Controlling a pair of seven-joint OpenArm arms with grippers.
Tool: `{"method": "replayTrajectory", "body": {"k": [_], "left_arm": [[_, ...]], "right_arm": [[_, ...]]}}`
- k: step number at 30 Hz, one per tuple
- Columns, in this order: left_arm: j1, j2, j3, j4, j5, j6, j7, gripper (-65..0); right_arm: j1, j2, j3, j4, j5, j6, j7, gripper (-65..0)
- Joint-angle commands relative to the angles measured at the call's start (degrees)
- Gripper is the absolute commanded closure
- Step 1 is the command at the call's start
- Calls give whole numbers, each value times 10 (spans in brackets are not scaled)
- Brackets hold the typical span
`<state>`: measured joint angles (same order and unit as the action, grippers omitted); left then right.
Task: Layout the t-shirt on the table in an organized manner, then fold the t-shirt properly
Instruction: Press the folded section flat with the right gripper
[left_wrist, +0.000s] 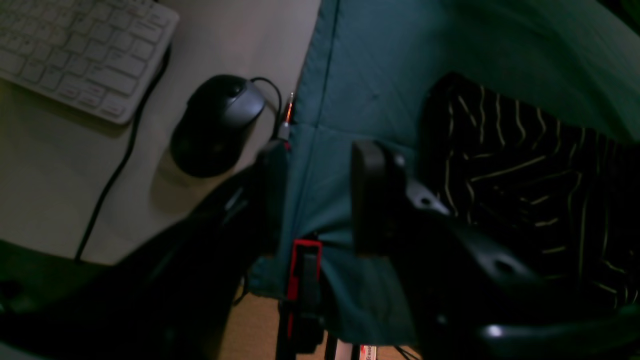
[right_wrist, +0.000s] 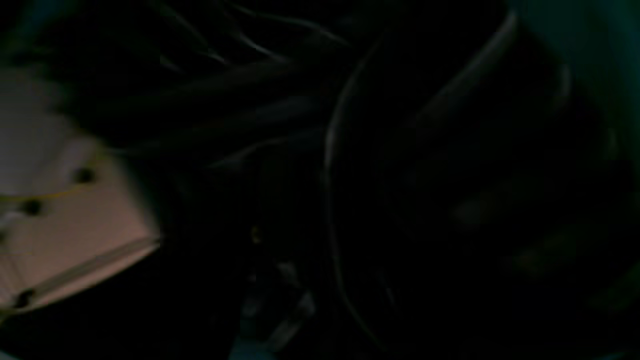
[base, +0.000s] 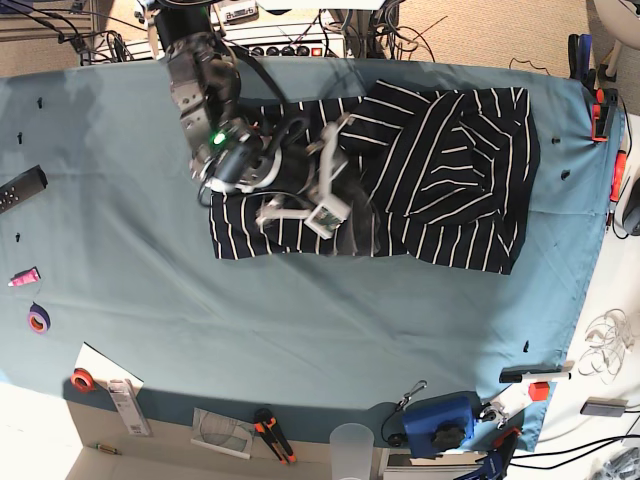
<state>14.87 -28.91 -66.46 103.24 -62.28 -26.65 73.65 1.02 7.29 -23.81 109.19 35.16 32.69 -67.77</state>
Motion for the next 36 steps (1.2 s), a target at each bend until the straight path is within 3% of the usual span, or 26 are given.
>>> {"method": "replayTrajectory", "body": {"k": [1,4,8,13,15,19,25,31,34,36], "left_arm": [[-1,-14,-5,9,-12,-2,-13,-224],[-1,-14,-5,9,-12,-2,-13,-224],[-1,-14,-5,9,-12,-2,-13,-224],[-1,-14,-5,9,-12,-2,-12,-224],[-1,-12,-5,9,-14,-2,-13,-224],[-1,1,-4,9,-34,-3,-13,-224],[-1,57,-4,9,-50,-4,-13,-224],[-3,130,0,9,-51,-4,-54,-224],[-3,133,51,9,-44,-22,-55,-236],[-3,122,122,9,-6,-48,-57,-306]], "right_arm": [[8,-2,1,11,32,18,9,-192],[8,-2,1,11,94,57,6,-192],[9,-2,20,35,76,60,9,-191],[9,-1,133,59,16,30,46,-191],[9,1,184,49,-8,14,39,-190],[9,5,250,-13,-4,16,-2,-180],[8,5,250,-111,91,59,-97,-180],[7,5,238,-115,98,59,-97,-180],[9,5,238,-115,98,59,-95,-180],[9,5,238,-115,98,59,-93,-180]]}}
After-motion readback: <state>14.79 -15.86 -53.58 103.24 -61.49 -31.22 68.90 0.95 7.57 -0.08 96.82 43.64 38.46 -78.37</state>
